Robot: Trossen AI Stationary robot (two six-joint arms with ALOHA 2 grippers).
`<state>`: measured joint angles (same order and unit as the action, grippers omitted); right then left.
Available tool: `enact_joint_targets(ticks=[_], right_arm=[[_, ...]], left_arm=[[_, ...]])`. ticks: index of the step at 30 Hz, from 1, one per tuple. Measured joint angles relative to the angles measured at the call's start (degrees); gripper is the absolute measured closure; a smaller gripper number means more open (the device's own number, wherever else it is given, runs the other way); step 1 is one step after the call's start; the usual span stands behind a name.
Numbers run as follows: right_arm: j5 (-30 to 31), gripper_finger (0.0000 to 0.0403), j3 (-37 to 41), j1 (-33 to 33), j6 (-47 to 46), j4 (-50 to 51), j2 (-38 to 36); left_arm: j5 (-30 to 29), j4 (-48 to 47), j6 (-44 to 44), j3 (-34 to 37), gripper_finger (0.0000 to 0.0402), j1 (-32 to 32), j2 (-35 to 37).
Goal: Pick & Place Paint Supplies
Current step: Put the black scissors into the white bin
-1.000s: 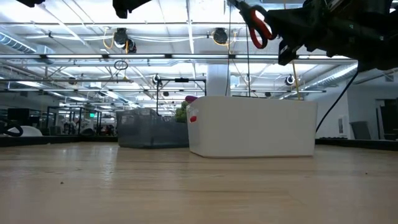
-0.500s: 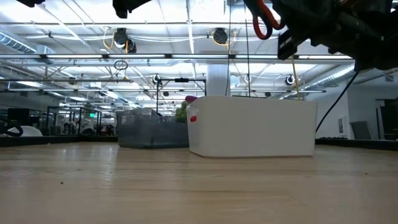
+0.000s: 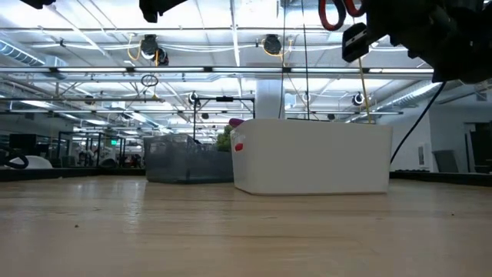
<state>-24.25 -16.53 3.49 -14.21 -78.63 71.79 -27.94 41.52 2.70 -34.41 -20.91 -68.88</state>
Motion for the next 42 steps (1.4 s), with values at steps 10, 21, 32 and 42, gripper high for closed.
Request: enact_joint_targets(ticks=[10,21,32,42], right_arm=[[-2.8,0.0394,0.0,0.9,-1.9,-2.3,0.0],[-2.9,0.0394,-3.9,3.6,-4.6,-2.1,0.0],[-6.0,0.0394,-6.9,7.6,-2.5,-1.8,0.0],[-5.7,0.0394,-10.9,12.4,0.3,-1.2,0.0]], left_arm=[[0.0,0.0,0.0,0.0,0.0062,0.0,0.0],[0.0,-0.2,0.0,0.0,0.0062,0.0,0.0],[0.0,-0.2,0.0,0.0,0.0062,0.0,0.0],[0.0,-0.2,0.0,0.0,0.0062,0.0,0.0]])
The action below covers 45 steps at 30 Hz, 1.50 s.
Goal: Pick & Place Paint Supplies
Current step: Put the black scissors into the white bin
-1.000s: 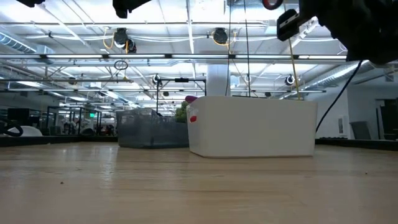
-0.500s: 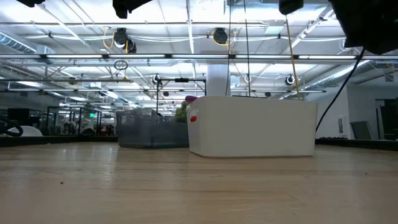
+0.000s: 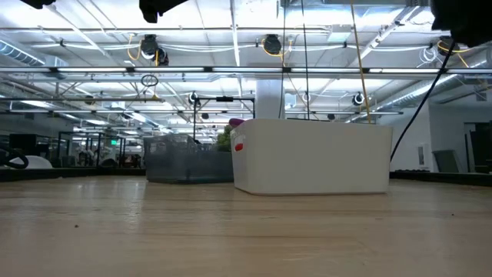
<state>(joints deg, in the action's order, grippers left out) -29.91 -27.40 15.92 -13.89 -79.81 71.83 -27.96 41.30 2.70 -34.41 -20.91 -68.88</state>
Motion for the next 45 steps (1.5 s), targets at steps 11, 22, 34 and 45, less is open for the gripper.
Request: enact_joint_targets(ticks=[11,22,34,45], right_arm=[[-5.3,0.0391,-5.9,8.6,6.8,6.3,0.0],[1.1,0.0393,-6.2,9.3,12.3,9.7,0.0],[36.0,0.0393,-6.2,9.2,17.3,17.3,0.0],[60.4,0.0394,-12.5,8.8,20.9,43.6,0.0]], left_arm=[[0.0,0.0,0.0,0.0,0.0062,0.0,0.0],[0.0,0.0,0.0,0.0,0.0062,0.0,0.0],[0.0,0.0,0.0,0.0,0.0062,0.0,0.0],[0.0,0.0,0.0,0.0,0.0062,0.0,0.0]])
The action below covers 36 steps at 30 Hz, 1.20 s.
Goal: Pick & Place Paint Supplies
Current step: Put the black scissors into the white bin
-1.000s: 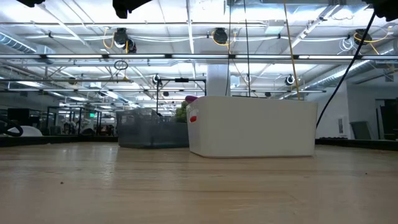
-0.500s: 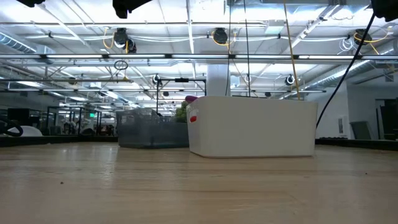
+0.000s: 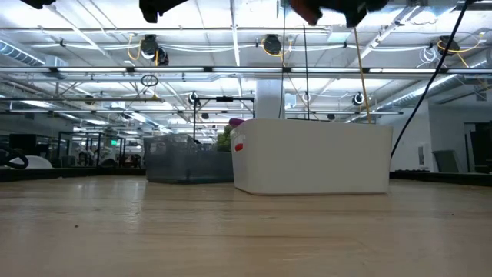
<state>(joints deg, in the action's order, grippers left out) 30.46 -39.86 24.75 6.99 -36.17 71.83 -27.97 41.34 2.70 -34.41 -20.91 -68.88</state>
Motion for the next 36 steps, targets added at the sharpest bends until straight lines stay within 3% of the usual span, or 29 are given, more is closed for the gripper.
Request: enact_joint_targets(ticks=[5,12,17,23,27,32,36], right_arm=[[5.4,0.0394,-2.6,-1.3,-2.6,13.9,0.0],[10.3,0.0394,-2.6,-4.0,-2.6,22.9,0.0],[10.5,0.0394,-2.6,-5.0,1.7,25.6,1.5],[16.5,0.0394,-2.6,-4.5,14.7,24.9,6.0],[26.5,0.0394,-2.6,-2.7,27.1,21.4,10.4],[40.2,0.0394,-2.6,-1.0,44.9,7.3,16.3],[38.7,0.0394,-2.6,-1.0,49.6,-1.5,18.1]], left_arm=[[0.0,0.0,0.0,0.0,0.0062,0.0,0.0],[0.0,0.0,0.0,0.0,0.0062,0.0,0.0],[0.0,0.0,0.0,0.0,0.0062,0.0,0.0],[0.0,0.0,0.0,0.0,0.0062,0.0,0.0],[0.0,0.0,0.0,0.0,0.0062,0.0,0.0],[0.0,0.0,0.0,0.0,0.0062,0.0,0.0],[0.0,0.0,0.0,0.0,0.0062,0.0,0.0]])
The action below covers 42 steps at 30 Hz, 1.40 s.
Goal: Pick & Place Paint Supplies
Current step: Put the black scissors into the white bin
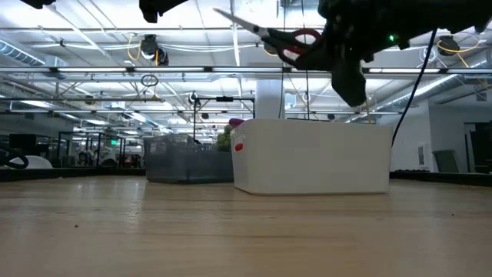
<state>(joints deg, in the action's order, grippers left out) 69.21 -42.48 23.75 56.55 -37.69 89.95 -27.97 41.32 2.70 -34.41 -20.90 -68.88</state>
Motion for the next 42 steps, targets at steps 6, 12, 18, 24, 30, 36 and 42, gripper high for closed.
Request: enact_joint_targets(ticks=[6,12,18,24,30,36,42], right_arm=[[-3.3,0.0393,0.0,0.0,-3.2,-10.4,-0.1],[-10.9,0.0394,0.0,0.8,-4.9,-17.8,-0.1],[-16.9,0.0394,0.0,0.9,-5.0,-15.1,0.0],[-16.8,0.0394,0.0,0.9,-4.7,-8.4,0.0],[-16.5,0.0394,0.0,0.9,-1.8,-2.1,0.0],[-12.2,0.0394,0.0,0.9,-0.7,-0.6,0.0],[-13.3,0.0394,0.0,0.3,-2.3,-0.5,0.0]], left_arm=[[-0.6,0.0,0.0,0.0,0.0062,0.0,0.0],[-0.6,4.2,-2.1,0.0,0.0062,1.7,-1.2],[-0.5,12.5,-3.9,0.0,0.0062,3.6,-5.7],[-0.5,14.5,-4.0,0.0,0.0062,4.3,-6.9],[-0.6,11.4,-6.9,0.0,0.0062,3.9,-6.8],[-0.8,-4.5,-16.7,-1.4,0.0062,4.6,-1.9],[-0.6,-14.8,-21.5,-2.2,0.0062,4.9,1.9]])
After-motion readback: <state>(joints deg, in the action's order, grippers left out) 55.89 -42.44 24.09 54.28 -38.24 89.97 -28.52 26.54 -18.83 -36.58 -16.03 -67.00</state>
